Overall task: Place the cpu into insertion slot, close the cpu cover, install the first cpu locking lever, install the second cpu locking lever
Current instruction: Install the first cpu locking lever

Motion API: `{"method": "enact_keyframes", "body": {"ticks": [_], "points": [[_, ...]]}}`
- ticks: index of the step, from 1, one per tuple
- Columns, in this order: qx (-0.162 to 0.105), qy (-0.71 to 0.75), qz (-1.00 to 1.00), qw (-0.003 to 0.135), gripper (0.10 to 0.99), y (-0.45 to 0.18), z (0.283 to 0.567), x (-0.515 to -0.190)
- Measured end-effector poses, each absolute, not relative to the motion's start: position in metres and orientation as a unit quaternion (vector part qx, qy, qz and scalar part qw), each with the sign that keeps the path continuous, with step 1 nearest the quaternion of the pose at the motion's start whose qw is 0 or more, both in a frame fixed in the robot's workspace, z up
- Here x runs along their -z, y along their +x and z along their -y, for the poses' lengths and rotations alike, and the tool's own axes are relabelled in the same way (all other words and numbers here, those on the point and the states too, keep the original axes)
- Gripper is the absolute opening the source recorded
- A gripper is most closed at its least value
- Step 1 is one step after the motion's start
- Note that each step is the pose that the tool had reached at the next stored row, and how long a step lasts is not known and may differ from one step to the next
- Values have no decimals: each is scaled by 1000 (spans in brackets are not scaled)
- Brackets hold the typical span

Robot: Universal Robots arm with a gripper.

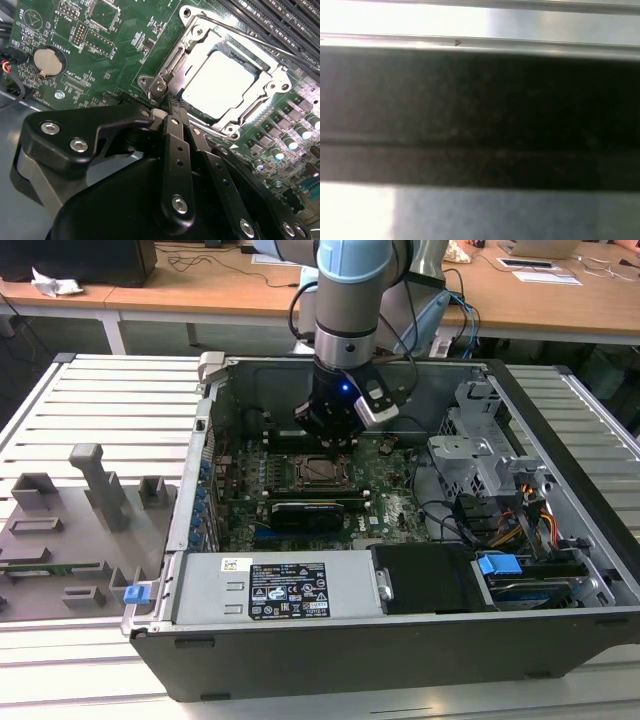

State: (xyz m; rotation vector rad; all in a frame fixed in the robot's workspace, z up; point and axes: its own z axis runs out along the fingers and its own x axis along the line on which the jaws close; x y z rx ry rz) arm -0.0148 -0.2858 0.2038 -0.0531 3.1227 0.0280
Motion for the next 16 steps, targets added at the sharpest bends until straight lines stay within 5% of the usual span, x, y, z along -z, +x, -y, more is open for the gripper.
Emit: {"method": "enact_keyframes", "body": {"ticks": [16], "points": [[-28, -17, -999, 10, 106, -14, 284, -203]]}}
